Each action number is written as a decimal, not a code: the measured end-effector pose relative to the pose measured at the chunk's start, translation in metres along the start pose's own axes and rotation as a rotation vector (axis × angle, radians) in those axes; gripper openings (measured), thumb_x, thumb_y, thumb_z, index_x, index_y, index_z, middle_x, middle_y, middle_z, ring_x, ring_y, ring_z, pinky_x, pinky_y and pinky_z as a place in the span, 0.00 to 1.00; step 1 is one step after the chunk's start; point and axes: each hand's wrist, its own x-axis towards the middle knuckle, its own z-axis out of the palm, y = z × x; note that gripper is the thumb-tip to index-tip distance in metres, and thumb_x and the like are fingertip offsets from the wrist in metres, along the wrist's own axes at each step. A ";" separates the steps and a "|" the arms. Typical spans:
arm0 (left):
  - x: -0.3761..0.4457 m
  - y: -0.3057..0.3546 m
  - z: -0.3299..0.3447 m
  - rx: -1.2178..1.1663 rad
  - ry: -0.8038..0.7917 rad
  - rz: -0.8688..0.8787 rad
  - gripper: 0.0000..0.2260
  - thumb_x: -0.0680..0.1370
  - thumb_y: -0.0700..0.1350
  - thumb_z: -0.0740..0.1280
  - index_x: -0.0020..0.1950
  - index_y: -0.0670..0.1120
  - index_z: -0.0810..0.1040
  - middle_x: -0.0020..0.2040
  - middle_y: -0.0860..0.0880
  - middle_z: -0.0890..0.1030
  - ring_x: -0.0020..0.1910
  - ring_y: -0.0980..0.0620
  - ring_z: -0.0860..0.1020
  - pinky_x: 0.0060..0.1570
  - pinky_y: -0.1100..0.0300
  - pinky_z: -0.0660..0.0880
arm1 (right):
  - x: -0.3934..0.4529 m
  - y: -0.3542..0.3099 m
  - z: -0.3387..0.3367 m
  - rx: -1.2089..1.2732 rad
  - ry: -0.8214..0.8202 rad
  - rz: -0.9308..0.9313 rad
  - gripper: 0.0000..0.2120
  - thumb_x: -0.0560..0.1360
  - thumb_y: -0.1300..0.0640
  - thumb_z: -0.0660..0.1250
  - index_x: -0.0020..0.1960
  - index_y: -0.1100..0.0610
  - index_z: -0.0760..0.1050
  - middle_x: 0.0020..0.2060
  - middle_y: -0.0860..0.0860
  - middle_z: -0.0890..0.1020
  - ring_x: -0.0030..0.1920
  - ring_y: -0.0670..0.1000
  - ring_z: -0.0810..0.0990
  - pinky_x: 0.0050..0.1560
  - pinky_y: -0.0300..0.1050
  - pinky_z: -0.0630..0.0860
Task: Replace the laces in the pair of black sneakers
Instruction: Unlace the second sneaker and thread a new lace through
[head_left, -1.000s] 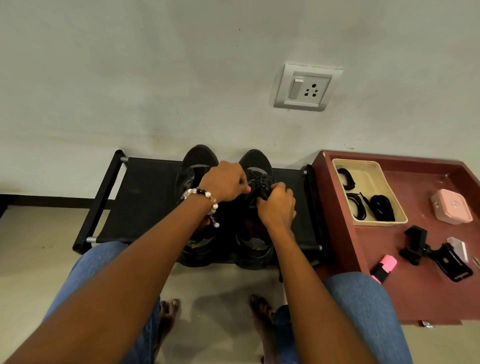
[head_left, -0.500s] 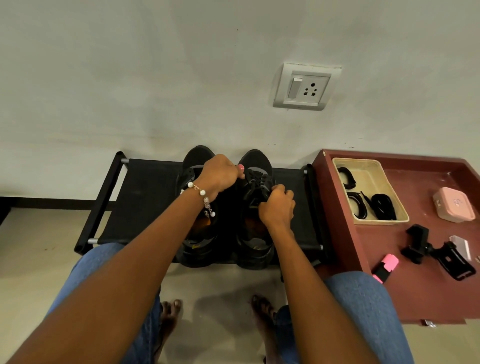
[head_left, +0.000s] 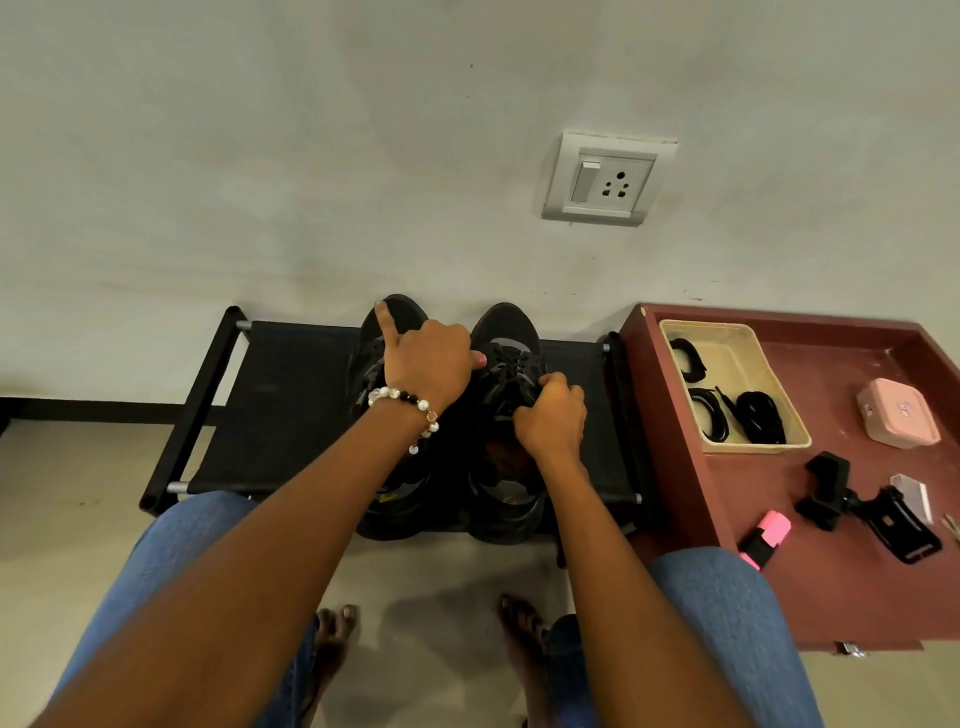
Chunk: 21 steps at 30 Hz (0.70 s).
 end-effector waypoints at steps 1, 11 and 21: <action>0.000 0.003 0.004 0.001 0.034 0.010 0.17 0.82 0.57 0.56 0.47 0.47 0.78 0.36 0.49 0.75 0.46 0.42 0.81 0.72 0.37 0.39 | 0.000 0.000 0.000 0.000 0.000 0.000 0.23 0.73 0.64 0.67 0.67 0.60 0.67 0.65 0.60 0.68 0.66 0.62 0.68 0.64 0.60 0.71; 0.005 0.003 0.018 -0.358 -0.080 0.111 0.07 0.79 0.49 0.66 0.50 0.51 0.84 0.31 0.51 0.82 0.34 0.52 0.82 0.52 0.51 0.78 | 0.003 0.002 0.001 -0.019 0.010 -0.010 0.23 0.73 0.63 0.68 0.66 0.60 0.67 0.65 0.60 0.68 0.65 0.62 0.69 0.63 0.59 0.72; 0.020 0.000 0.014 -0.441 -0.202 -0.032 0.16 0.80 0.48 0.61 0.35 0.42 0.75 0.30 0.51 0.73 0.34 0.51 0.73 0.50 0.51 0.70 | 0.001 0.003 0.003 0.002 0.024 -0.012 0.23 0.73 0.63 0.68 0.66 0.60 0.68 0.64 0.60 0.69 0.64 0.62 0.69 0.62 0.61 0.72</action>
